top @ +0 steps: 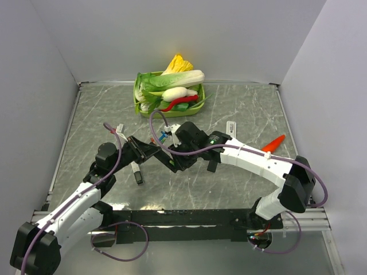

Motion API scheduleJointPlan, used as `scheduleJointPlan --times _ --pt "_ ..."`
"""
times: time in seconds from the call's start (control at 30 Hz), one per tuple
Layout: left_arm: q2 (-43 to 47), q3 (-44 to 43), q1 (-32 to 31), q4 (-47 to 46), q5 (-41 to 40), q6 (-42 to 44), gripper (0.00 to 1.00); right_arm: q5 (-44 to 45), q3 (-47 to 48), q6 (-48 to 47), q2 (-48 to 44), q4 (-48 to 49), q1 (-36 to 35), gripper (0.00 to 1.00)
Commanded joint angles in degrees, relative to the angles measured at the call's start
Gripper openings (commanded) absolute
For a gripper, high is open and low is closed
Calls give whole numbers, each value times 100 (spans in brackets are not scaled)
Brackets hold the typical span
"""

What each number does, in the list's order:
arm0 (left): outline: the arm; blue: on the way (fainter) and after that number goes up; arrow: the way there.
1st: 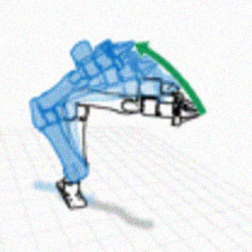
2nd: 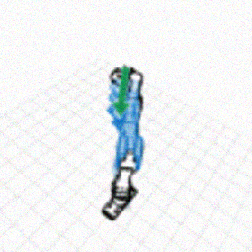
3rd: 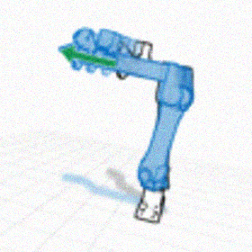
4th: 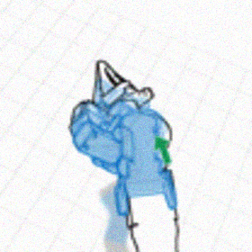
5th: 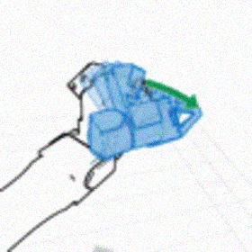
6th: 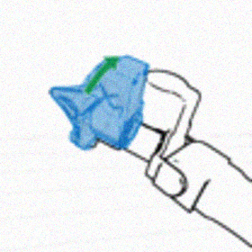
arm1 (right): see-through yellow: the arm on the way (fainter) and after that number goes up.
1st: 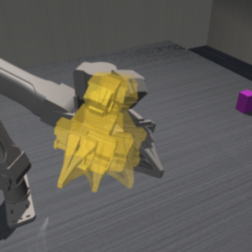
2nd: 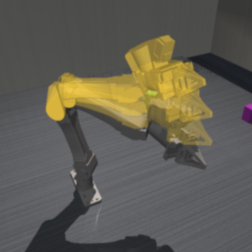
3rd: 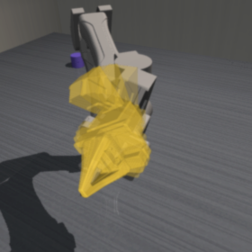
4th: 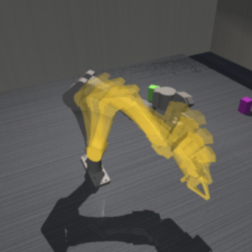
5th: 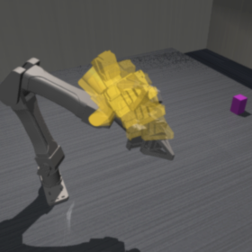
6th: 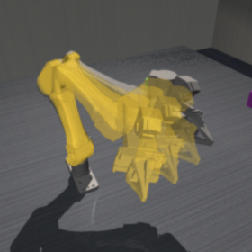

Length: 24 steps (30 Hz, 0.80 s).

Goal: Load the batteries into the remote control

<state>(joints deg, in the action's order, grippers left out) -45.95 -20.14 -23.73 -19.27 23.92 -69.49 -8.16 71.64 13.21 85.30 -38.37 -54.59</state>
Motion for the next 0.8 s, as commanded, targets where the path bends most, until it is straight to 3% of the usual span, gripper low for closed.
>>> scheduleJointPlan --times 0.0,0.3,0.33,0.37,0.47,0.63,0.73,0.77 --pt "166 -306 -132 -1351 1000 -697 1 421 -238 -161 31 382 159 37" --pt "-124 -218 -115 -2336 1562 -952 1 -1529 -967 -442 -171 1375 651 37" --pt "-133 -227 -115 -2423 1650 -943 1 -1600 -1080 -451 -197 1463 712 34" --pt "-150 -244 -106 -2441 1677 -943 1 -1792 -1116 -529 -215 1490 791 22" --pt "-177 -245 -106 -2607 1738 -952 1 -2057 -1213 -662 -241 1630 844 3" --pt "-265 -148 -97 -3065 1888 -1172 1 -2734 -1468 -776 -303 2183 915 0" --pt "-221 -157 -80 -2812 1836 -1032 1 -2743 -1512 -741 -329 2255 941 0" --pt "-169 -192 -62 -2671 1809 -935 1 -2717 -1495 -715 -356 2229 950 5"
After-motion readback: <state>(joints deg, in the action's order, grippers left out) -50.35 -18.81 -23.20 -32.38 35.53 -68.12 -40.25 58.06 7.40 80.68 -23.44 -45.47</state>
